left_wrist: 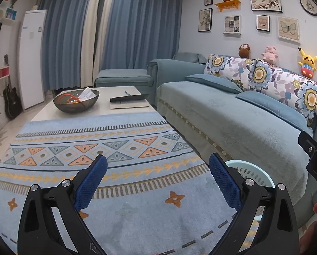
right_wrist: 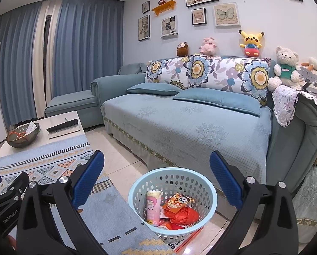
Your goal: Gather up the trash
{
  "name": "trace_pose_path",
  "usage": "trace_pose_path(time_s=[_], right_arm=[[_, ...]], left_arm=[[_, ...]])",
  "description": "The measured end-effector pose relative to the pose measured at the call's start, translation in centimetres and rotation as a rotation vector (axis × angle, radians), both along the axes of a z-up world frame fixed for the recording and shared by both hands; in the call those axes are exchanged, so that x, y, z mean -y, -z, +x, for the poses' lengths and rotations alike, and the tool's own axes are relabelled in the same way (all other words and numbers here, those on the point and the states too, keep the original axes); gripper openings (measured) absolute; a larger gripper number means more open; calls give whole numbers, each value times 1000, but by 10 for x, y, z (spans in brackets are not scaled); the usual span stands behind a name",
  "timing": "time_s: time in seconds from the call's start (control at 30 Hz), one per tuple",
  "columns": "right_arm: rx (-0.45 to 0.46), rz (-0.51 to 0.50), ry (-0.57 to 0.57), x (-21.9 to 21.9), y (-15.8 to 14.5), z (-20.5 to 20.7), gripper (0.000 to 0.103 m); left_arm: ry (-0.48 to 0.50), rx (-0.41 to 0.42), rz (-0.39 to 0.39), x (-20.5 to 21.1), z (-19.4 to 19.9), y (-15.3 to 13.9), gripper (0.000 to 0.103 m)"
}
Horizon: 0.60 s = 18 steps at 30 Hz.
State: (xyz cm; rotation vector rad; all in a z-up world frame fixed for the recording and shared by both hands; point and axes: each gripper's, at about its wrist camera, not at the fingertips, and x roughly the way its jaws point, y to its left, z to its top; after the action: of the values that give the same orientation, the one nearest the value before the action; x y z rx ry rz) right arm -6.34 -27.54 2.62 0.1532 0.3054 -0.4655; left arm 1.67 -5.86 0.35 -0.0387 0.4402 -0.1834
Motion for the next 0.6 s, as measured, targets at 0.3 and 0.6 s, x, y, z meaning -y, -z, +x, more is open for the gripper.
trace_pose_path(time_s=[0.3,0.6], right_arm=[[-1,-1,0,0,0,0,95],[-2,3,1,1,3,1,95]], left_arm=[[7,-3,2,2,-1,0,94],[24,-10,8,7,0,2,94]])
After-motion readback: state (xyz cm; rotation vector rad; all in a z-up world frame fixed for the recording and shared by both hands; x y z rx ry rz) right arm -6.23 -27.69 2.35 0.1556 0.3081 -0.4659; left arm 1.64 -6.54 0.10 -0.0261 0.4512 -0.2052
